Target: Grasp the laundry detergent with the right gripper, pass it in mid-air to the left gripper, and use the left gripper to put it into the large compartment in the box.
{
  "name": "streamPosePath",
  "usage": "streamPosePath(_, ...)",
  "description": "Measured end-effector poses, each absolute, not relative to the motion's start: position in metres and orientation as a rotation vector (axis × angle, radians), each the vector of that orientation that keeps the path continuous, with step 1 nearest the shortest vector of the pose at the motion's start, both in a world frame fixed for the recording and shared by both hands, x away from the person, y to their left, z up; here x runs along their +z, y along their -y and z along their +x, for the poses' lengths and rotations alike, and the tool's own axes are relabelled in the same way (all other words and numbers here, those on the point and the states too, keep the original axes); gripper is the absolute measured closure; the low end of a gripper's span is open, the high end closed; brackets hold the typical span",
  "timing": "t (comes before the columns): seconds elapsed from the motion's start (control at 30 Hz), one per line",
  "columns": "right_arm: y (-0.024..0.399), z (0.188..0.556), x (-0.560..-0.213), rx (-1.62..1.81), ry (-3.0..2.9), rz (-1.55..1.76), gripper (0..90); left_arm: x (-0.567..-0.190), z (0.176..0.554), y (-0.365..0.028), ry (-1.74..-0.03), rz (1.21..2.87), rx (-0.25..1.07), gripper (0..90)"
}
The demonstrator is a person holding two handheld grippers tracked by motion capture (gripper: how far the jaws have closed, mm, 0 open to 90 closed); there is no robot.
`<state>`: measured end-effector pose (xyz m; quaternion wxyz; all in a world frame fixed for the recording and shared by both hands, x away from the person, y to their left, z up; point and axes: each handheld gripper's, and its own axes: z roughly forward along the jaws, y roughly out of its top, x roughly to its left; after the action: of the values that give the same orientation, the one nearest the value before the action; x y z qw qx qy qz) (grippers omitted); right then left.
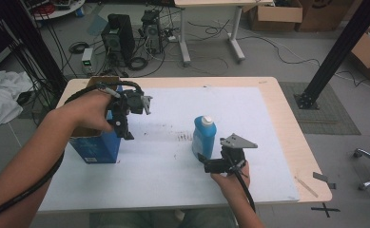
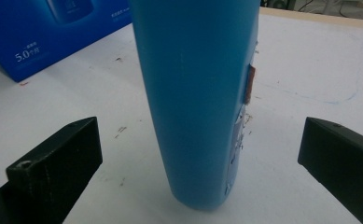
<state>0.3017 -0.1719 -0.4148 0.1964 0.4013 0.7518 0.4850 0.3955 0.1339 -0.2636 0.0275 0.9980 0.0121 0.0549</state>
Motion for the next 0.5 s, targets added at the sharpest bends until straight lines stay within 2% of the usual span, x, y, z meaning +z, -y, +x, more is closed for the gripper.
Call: streamPosePath(0.5, 0.149, 0.317, -0.432, 1.328, -2.037, 1.12, 0.0, -0.262, 0.395, -0.135, -0.048, 3.076, 0.175, 0.1)
